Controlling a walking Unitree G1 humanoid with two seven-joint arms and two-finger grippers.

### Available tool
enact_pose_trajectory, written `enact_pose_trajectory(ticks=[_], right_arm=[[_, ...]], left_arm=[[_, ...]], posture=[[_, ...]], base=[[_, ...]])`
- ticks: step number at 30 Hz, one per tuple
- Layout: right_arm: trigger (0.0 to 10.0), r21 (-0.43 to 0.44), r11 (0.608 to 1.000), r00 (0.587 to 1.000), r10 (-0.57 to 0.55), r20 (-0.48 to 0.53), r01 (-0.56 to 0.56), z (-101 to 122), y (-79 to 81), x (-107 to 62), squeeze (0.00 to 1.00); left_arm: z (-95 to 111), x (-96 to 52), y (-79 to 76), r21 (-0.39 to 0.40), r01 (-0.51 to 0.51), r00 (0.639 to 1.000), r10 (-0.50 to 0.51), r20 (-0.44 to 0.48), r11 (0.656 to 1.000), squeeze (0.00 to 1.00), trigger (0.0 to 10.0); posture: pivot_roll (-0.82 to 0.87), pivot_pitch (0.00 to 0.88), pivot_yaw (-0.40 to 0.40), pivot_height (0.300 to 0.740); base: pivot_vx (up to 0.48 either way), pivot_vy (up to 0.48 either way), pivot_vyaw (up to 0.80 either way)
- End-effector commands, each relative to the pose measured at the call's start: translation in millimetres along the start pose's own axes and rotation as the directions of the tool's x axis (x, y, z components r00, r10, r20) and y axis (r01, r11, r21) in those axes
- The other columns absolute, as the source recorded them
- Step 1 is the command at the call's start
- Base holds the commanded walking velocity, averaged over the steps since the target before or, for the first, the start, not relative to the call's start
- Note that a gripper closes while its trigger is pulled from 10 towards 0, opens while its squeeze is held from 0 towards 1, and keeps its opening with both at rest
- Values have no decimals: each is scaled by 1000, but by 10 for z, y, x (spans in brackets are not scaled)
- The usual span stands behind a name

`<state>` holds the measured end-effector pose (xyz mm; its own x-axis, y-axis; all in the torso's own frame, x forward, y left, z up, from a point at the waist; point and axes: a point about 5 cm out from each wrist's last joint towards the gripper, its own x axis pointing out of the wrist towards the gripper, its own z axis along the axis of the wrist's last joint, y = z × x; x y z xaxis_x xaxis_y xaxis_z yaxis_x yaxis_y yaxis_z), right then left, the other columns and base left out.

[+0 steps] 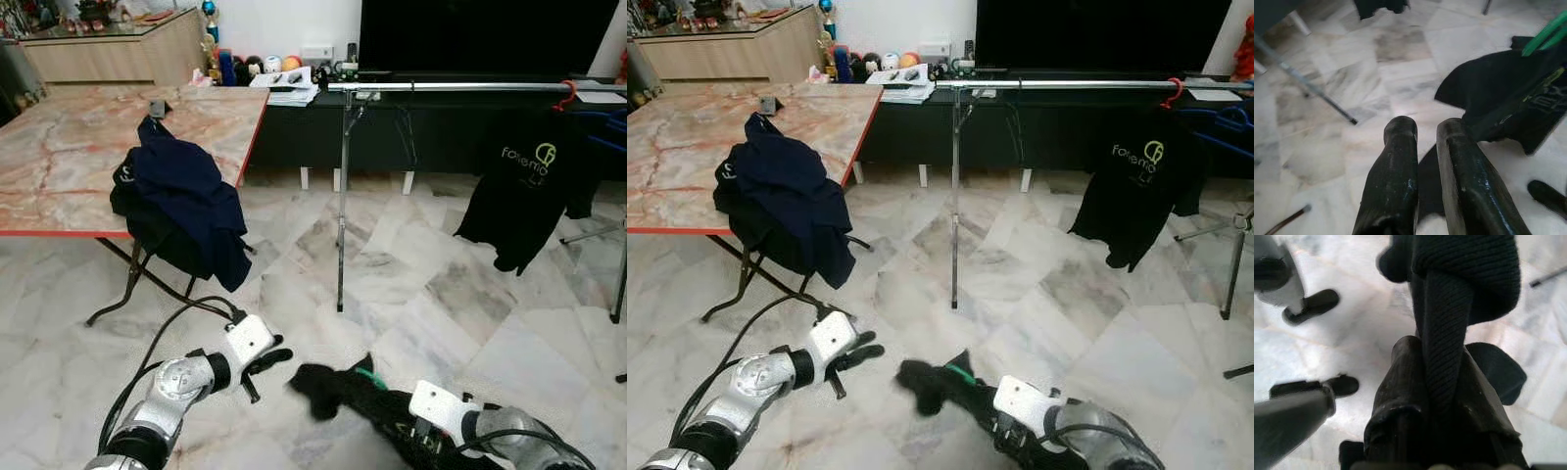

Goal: Hang hanger

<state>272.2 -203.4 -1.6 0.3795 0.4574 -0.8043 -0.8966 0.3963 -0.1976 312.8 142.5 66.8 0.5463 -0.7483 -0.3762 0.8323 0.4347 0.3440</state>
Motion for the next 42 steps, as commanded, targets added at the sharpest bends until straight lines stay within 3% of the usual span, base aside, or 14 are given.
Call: enact_pose_trajectory(ticks=[1, 4, 10, 15, 16, 22, 23, 25, 26, 30, 35, 42], right_arm=[[10000, -101, 994, 999, 37, 15, -35, 122, -61, -16, 0], [10000, -174, 979, 994, 104, -8, -104, 180, -21, 20, 0], [10000, -250, 956, 987, 144, -66, -156, 222, 0, 58, 0], [10000, -258, 954, 988, 142, -68, -155, 267, -12, 76, 0], [10000, -262, 953, 988, 139, -68, -152, 286, -16, 84, 0], [10000, -253, 964, 996, 84, -31, -89, 415, -76, 122, 0], [10000, -252, 965, 997, 70, -20, -72, 462, -100, 129, 0], [10000, -253, 965, 998, 67, -19, -69, 471, -105, 130, 0], [10000, -258, 964, 998, 61, -17, -64, 493, -115, 134, 0], [10000, -276, 961, 1000, 28, 1, -26, 613, -182, 139, 0], [10000, -268, 963, 999, 12, 46, 0, 764, -225, 155, 0], [10000, -273, 962, 998, 24, 60, -7, 813, -202, 181, 0]], left_arm=[[142, 6, 62, 92, 72, 997, -73, 9, 993, 0, 10000], [208, 5, 36, 170, 193, 981, -191, -28, 967, 0, 10000], [326, 29, 17, 216, 276, 961, -275, -38, 937, 0, 10000], [399, 15, -10, 272, 316, 947, -318, -39, 909, 0, 10000], [418, 8, -19, 292, 333, 941, -335, -44, 897, 1000, 10000], [414, 17, -85, 347, 377, 925, -369, -93, 858, 1000, 10000], [402, 22, -99, 359, 391, 920, -375, -117, 847, 518, 10000], [399, 22, -102, 360, 395, 918, -377, -122, 845, 518, 10000], [395, 27, -111, 361, 404, 914, -383, -131, 840, 0, 10000], [423, 49, -148, 367, 432, 902, -407, -148, 824, 0, 10000], [423, 109, -143, 371, 397, 918, -371, -143, 839, 0, 10000], [436, 166, -148, 378, 358, 933, -334, -130, 854, 0, 10000]], posture=[[85, 37, -31, 740], [91, 45, -44, 740], [101, 54, -68, 740], [107, 60, -75, 740], [109, 61, -77, 740], [114, 72, -75, 740], [113, 73, -74, 740], [113, 73, -74, 740], [113, 76, -72, 740], [117, 77, -68, 740], [116, 82, -66, 740], [113, 89, -62, 740]], base=[[0, 0, 0], [0, 0, 0], [0, 0, 0], [0, 0, 0], [0, 0, 0], [0, 0, 0], [0, 0, 0], [0, 0, 0], [0, 0, 0], [0, 0, 0], [0, 0, 0], [0, 0, 0]])
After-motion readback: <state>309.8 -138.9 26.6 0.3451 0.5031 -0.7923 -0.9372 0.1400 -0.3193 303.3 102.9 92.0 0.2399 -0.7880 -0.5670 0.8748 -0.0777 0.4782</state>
